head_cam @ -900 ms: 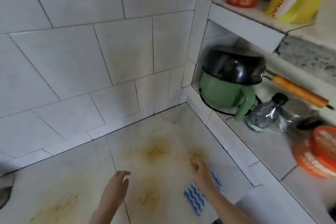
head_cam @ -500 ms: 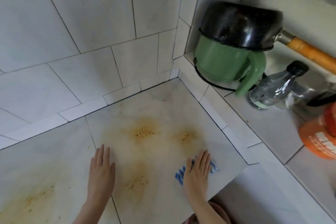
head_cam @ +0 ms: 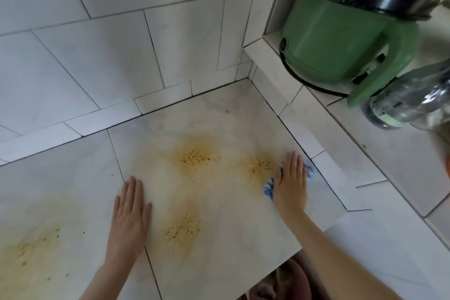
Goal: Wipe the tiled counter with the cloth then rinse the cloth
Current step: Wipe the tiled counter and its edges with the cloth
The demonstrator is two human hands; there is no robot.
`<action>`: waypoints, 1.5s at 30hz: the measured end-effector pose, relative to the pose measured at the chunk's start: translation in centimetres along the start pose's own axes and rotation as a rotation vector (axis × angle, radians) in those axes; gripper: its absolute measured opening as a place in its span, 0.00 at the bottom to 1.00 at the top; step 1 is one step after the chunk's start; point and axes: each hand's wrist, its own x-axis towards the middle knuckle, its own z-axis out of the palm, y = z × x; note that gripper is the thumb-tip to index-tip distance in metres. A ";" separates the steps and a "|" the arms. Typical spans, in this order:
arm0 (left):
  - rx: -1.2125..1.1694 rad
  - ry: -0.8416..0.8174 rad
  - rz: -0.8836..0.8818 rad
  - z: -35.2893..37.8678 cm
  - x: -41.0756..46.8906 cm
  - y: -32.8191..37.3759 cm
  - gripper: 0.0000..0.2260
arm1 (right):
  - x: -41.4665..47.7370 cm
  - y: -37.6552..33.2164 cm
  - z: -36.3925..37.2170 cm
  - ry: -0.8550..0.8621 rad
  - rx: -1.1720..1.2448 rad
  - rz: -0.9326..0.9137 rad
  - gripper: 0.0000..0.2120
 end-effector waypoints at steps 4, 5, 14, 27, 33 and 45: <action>0.057 0.035 0.002 0.3 0.0 0.1 0.27 | -1.1 -7.5 -0.4 -0.015 0.105 -0.332 0.27; 0.063 0.035 0.004 0.4 -0.1 0.1 0.27 | -2.7 -9.1 -0.3 -0.002 0.134 -0.447 0.26; 0.076 0.043 -0.019 0.4 -0.3 0.3 0.26 | -2.3 -3.7 -0.7 0.013 0.024 -0.695 0.24; 0.069 -0.012 -0.026 0.2 -0.3 0.1 0.25 | -1.6 -14.6 -0.3 -0.028 0.067 -0.841 0.24; 0.013 -0.014 -0.059 -0.4 -0.1 0.1 0.27 | -4.0 -14.6 -1.4 0.024 0.260 -0.614 0.25; 0.036 -0.053 -0.007 -1.1 -0.3 -0.6 0.28 | 6.9 -8.2 -2.1 -0.033 0.067 -0.392 0.29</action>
